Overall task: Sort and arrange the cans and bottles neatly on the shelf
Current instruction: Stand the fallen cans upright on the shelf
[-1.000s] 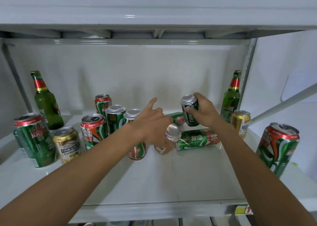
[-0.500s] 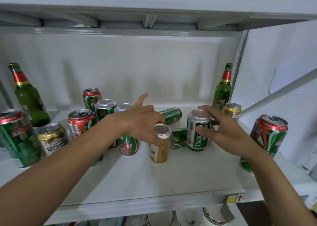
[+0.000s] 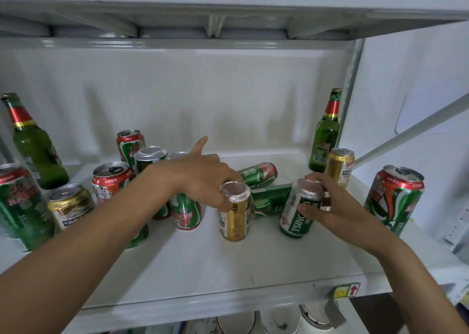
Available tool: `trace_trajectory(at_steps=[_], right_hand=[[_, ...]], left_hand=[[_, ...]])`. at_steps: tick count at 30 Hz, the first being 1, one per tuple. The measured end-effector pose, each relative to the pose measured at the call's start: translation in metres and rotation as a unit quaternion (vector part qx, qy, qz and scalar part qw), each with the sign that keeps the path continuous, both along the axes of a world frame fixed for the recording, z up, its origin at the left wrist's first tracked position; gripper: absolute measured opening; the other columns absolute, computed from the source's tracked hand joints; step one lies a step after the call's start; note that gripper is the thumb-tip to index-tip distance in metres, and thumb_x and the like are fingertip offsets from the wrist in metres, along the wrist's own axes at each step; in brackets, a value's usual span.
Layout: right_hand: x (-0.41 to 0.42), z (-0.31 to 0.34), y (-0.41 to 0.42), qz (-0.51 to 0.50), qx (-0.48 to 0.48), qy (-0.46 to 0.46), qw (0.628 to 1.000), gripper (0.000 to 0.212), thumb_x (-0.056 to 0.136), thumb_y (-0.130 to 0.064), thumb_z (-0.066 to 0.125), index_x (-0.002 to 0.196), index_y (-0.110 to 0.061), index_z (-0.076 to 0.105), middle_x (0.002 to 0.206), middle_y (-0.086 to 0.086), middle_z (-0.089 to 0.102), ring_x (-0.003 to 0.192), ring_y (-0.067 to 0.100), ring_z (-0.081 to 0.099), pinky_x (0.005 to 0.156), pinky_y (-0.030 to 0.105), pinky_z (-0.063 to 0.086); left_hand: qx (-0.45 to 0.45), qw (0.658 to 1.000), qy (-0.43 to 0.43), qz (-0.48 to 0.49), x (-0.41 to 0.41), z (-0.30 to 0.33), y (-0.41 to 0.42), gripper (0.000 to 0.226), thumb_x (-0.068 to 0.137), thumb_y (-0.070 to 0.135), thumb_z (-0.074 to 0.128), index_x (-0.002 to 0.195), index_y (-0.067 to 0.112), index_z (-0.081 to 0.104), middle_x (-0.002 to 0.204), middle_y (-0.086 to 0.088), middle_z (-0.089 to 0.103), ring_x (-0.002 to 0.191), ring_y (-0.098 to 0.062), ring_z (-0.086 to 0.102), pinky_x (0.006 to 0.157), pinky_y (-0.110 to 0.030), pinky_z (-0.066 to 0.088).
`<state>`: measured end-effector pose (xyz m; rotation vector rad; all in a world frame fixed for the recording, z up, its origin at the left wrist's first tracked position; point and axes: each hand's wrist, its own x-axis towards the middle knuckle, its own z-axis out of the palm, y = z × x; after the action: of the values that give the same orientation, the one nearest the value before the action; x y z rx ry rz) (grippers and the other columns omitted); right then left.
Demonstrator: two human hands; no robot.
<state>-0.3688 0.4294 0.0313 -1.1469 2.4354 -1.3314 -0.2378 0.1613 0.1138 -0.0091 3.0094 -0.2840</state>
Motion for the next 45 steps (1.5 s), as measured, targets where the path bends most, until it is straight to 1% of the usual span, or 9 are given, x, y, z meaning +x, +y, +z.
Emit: trace_trajectory(at_steps=[8,18,23,29,34,37,39,42,45], right_hand=[[0.009,0.015,-0.005,-0.010,0.058,0.025,0.998,0.051,0.086,-0.033,0.081,0.125,-0.030,0.048,0.120,-0.008,0.059,0.104,0.008,0.062,0.080,0.021,0.056],[0.008,0.017,-0.009,-0.001,0.097,0.056,0.994,0.064,0.082,-0.048,0.080,0.134,-0.037,0.045,0.130,-0.008,0.052,0.113,0.014,0.059,0.094,0.038,0.056],[0.007,0.026,-0.019,0.003,0.107,0.045,0.993,0.061,0.091,-0.057,0.063,0.143,-0.033,0.041,0.134,-0.006,0.049,0.119,0.015,0.055,0.098,0.035,0.052],[0.009,0.074,-0.040,0.005,0.115,0.101,0.988,0.050,0.099,-0.061,0.041,0.126,-0.025,0.063,0.123,-0.004,0.065,0.115,0.018,0.061,0.099,0.041,0.051],[-0.009,0.112,-0.087,0.068,0.359,0.142,0.920,0.036,0.102,-0.043,0.055,0.122,-0.016,0.070,0.116,0.003,0.069,0.106,0.023,0.065,0.092,0.038,0.052],[-0.020,0.100,-0.126,0.091,0.500,0.128,0.852,0.036,0.088,-0.049,0.072,0.096,-0.013,0.069,0.101,0.002,0.063,0.103,0.023,0.061,0.095,0.036,0.051],[-0.024,0.088,-0.142,0.088,0.559,0.119,0.816,0.058,0.077,-0.056,0.078,0.114,-0.012,0.067,0.119,0.006,0.065,0.113,0.026,0.062,0.103,0.042,0.051],[-0.020,0.077,-0.147,0.106,0.574,0.153,0.798,0.065,0.085,-0.048,0.075,0.139,-0.018,0.057,0.139,0.003,0.059,0.124,0.025,0.058,0.097,0.034,0.047],[-0.015,0.068,-0.144,0.106,0.519,0.216,0.820,0.058,0.091,-0.034,0.074,0.143,-0.017,0.056,0.141,0.005,0.060,0.127,0.028,0.058,0.086,0.035,0.042]], left_hand=[[0.090,0.993,-0.051,0.051,-0.003,0.019,0.007,0.054,0.103,0.063,0.036,0.153,0.043,0.041,0.146,0.014,0.057,0.146,-0.014,0.041,0.126,-0.053,-0.012],[0.137,0.990,-0.002,0.046,-0.008,0.024,0.012,0.045,0.105,0.058,0.036,0.145,0.042,0.051,0.131,0.014,0.061,0.135,-0.015,0.048,0.127,-0.048,0.006],[0.158,0.985,0.062,0.027,-0.025,0.024,0.009,0.046,0.099,0.063,0.049,0.135,0.036,0.060,0.112,0.017,0.061,0.116,-0.015,0.059,0.107,-0.040,0.044],[0.175,0.983,0.050,0.031,-0.081,0.020,0.011,0.040,0.099,0.047,0.062,0.132,0.025,0.064,0.127,0.002,0.066,0.111,-0.018,0.060,0.096,-0.035,0.050],[0.123,0.990,-0.044,0.058,-0.126,0.006,0.017,0.047,0.094,0.040,0.070,0.137,0.023,0.061,0.136,-0.001,0.062,0.114,-0.021,0.057,0.103,-0.042,0.049],[0.106,0.986,-0.102,0.079,-0.144,-0.008,0.011,0.058,0.084,0.033,0.078,0.137,0.019,0.060,0.141,-0.004,0.061,0.124,-0.027,0.060,0.109,-0.051,0.049],[0.132,0.980,-0.116,0.090,-0.156,-0.013,0.006,0.046,0.087,0.026,0.074,0.131,0.024,0.061,0.136,-0.008,0.066,0.116,-0.031,0.067,0.099,-0.053,0.056],[0.157,0.976,-0.123,0.082,-0.168,-0.013,0.004,0.060,0.100,0.009,0.058,0.151,0.037,0.044,0.144,-0.007,0.060,0.114,-0.032,0.069,0.072,-0.039,0.061],[0.150,0.977,-0.135,0.068,-0.174,-0.014,0.009,0.080,0.101,0.000,0.053,0.161,0.044,0.025,0.163,-0.008,0.036,0.127,-0.037,0.061,0.076,-0.041,0.063]])
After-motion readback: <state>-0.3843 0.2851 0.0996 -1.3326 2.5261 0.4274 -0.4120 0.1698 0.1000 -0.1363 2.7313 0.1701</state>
